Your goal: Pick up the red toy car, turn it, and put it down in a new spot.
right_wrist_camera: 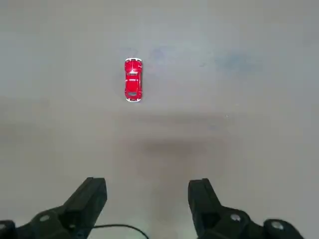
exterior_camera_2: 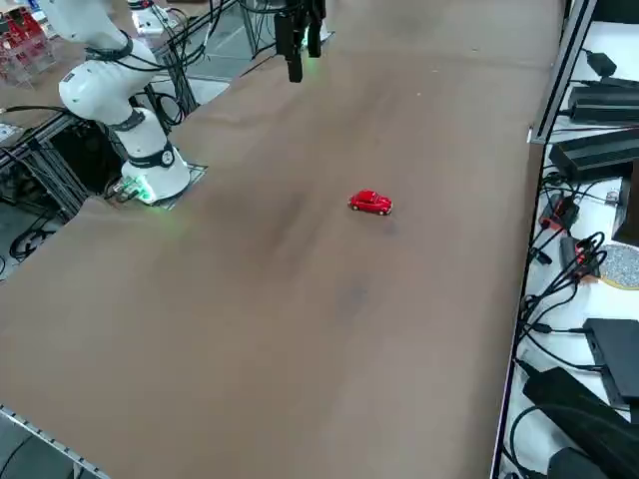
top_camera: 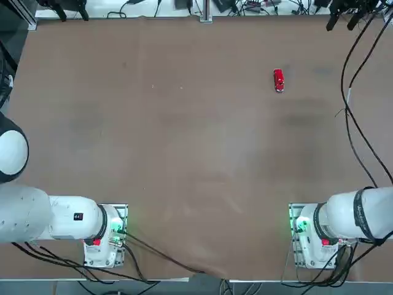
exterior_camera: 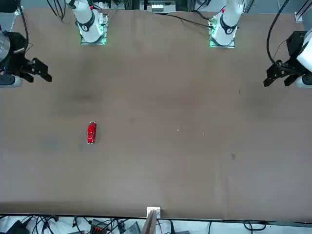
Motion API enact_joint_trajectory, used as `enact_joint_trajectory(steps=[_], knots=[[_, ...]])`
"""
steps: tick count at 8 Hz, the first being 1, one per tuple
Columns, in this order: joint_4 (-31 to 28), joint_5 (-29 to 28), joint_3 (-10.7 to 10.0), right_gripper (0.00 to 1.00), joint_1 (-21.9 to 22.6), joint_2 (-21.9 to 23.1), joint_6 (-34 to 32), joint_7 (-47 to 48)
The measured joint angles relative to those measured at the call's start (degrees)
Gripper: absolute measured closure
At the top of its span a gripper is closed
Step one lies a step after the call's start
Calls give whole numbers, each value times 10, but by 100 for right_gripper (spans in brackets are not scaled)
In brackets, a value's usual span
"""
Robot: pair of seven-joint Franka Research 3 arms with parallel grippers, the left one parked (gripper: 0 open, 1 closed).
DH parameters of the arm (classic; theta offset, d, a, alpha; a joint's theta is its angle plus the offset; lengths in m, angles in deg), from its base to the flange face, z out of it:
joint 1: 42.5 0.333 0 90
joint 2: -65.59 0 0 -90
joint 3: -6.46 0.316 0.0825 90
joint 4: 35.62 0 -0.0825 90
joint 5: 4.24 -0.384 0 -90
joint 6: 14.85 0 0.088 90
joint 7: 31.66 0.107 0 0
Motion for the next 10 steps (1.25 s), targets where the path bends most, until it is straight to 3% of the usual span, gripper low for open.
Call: enact_joint_trajectory(steps=[3, 5, 7, 8, 10], knots=[[11, 0, 0, 0, 0, -14, -3, 0], [9, 0, 0, 0, 0, -24, -42, 0], [-1, 0, 2, 1, 3, -67, -47, 0], [-4, 0, 5, 1, 5, -103, -19, 0], [-6, -1, 9, 1, 15, -190, 98, 1]])
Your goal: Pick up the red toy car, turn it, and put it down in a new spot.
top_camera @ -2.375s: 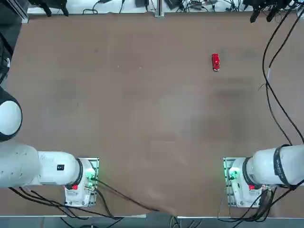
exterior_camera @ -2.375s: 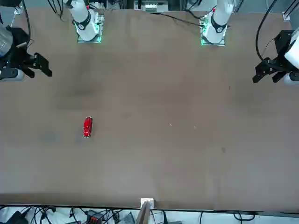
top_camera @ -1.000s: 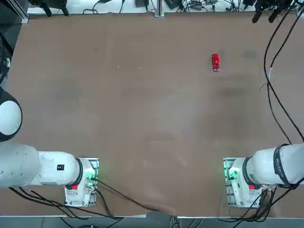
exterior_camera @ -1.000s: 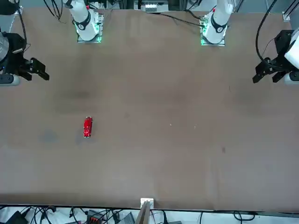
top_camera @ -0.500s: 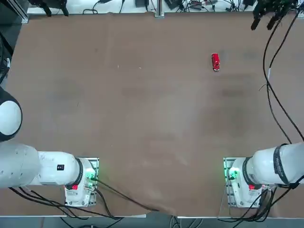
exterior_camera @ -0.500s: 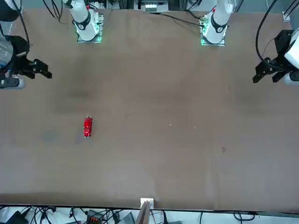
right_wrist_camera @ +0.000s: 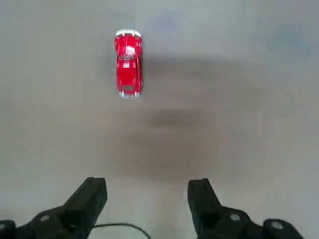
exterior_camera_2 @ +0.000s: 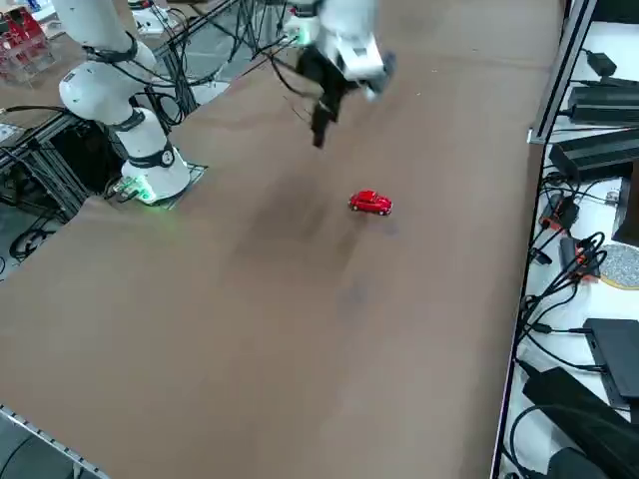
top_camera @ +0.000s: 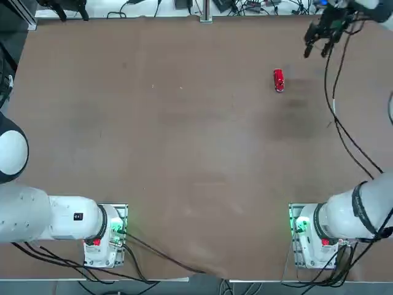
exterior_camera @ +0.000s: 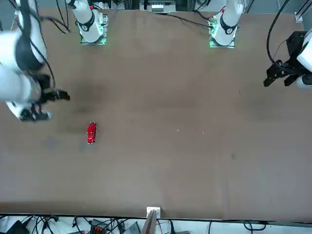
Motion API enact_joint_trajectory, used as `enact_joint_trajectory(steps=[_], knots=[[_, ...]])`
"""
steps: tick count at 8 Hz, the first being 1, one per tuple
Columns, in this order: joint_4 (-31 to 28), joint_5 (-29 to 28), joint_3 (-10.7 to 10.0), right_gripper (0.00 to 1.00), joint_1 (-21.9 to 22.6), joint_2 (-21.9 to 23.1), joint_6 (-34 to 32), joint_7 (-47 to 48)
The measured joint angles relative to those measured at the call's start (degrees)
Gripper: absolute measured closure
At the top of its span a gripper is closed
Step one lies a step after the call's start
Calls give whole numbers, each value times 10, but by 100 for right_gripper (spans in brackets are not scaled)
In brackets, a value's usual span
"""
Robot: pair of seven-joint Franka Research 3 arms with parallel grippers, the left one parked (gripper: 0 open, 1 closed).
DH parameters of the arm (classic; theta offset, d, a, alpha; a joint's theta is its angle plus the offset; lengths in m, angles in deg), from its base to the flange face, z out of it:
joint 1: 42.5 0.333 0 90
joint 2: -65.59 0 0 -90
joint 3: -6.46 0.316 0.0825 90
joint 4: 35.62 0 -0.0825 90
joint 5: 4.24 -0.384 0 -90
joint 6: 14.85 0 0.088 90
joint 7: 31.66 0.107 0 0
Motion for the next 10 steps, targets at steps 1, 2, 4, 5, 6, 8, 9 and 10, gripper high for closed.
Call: enact_joint_trajectory(steps=[1, 2, 4, 5, 6, 8, 9, 10], knots=[[0, -1, 0, 1, 7, -40, 69, 12], [-1, -1, 1, 1, 16, -73, 124, 32], [-7, -1, 2, 1, 31, -120, 202, 52], [-12, -1, 2, 1, 34, -133, 235, 55], [-19, -1, 2, 1, 35, -139, 263, 55], [-42, -1, 2, 1, 40, -142, 306, 55], [-61, -1, 2, 1, 42, -142, 336, 56], [-88, -1, 2, 1, 42, -142, 380, 56]])
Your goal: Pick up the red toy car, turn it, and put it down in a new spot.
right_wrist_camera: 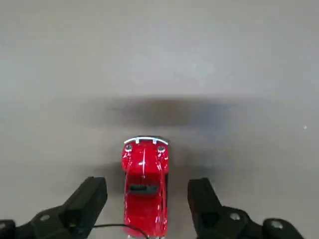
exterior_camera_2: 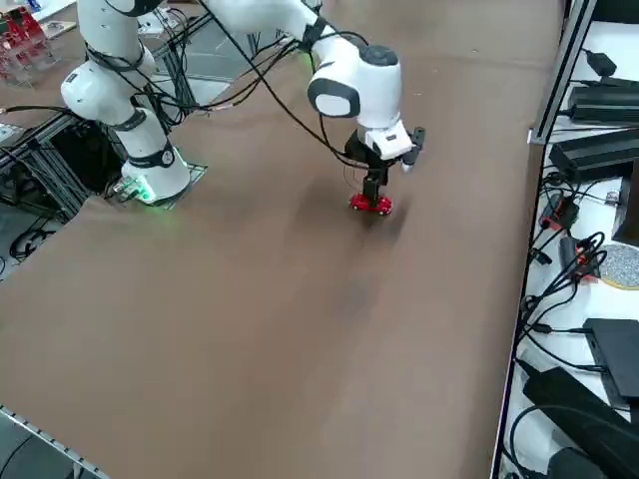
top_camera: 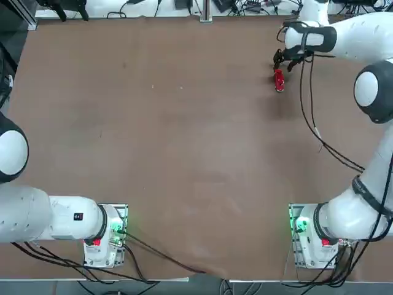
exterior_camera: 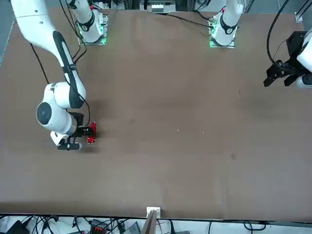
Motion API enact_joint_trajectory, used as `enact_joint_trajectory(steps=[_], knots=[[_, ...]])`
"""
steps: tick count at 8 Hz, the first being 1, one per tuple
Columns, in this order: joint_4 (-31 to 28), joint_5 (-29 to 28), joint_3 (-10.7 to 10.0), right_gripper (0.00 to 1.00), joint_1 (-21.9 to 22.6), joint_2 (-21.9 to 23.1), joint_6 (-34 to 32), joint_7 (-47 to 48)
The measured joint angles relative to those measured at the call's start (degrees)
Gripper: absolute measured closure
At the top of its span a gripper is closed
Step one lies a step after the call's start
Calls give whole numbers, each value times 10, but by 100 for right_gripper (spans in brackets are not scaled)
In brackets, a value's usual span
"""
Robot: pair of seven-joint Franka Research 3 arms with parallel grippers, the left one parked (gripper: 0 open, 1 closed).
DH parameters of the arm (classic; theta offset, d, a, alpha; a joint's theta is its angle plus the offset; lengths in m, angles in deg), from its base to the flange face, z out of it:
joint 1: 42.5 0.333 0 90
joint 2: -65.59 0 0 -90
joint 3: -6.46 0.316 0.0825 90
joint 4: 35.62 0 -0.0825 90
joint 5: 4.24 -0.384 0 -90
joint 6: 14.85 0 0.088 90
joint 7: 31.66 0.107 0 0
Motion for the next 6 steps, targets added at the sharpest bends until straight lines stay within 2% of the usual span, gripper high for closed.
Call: enact_joint_trajectory(steps=[2, 4, 6], knots=[[-54, 0, 0, 4, 0, -1, 83, 0], [-67, -1, 3, 41, 2, 2, 101, 1], [-67, -1, 3, 49, 4, 7, 99, 1]])
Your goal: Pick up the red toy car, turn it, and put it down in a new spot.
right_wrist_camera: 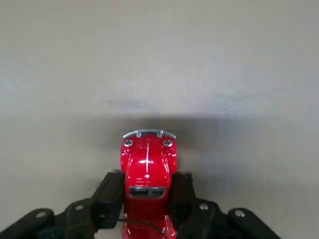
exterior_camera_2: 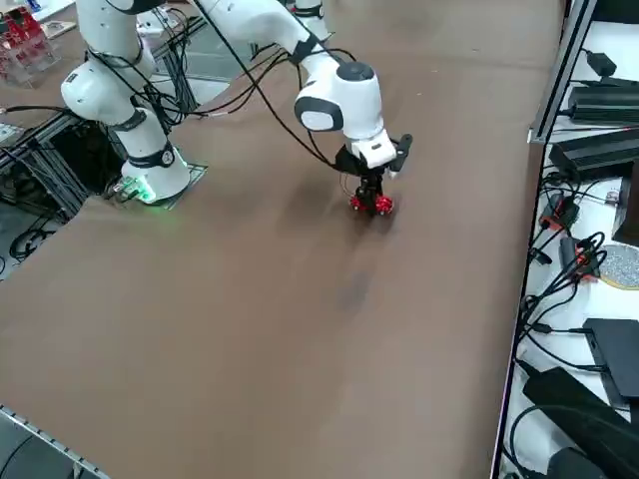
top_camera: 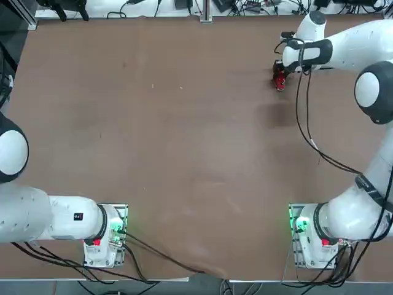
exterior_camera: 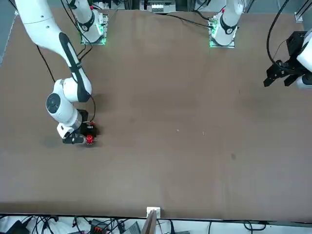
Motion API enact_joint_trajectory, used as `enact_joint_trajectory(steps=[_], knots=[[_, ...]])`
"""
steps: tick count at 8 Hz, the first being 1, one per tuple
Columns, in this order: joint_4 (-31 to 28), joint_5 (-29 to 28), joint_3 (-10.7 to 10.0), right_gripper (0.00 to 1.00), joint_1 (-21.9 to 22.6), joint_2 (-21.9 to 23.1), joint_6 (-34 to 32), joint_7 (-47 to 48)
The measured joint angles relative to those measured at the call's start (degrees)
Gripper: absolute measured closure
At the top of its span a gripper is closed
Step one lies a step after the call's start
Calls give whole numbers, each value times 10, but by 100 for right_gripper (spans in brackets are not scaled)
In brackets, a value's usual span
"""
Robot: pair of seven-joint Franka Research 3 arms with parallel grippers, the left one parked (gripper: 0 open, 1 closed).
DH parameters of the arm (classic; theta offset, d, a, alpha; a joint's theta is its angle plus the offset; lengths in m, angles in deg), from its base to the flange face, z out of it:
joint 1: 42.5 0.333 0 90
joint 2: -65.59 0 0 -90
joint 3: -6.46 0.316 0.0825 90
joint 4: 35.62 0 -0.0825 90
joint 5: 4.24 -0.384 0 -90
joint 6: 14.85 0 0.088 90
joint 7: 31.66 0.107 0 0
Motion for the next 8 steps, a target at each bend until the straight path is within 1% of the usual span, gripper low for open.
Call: enact_joint_trajectory(steps=[1, 2, 3, 5, 6, 7, 8], knots=[[1, 0, 0, 49, 3, 3, -11, 0], [5, 0, -3, 49, 3, 16, -44, 0], [17, 0, -9, 49, 0, 41, -97, 0], [52, 0, -16, 49, -31, 101, -207, 8], [70, -1, -17, 49, -51, 122, -241, 35], [91, 0, -18, 49, -70, 134, -262, 72], [110, 0, -18, 49, -85, 135, -273, 100]])
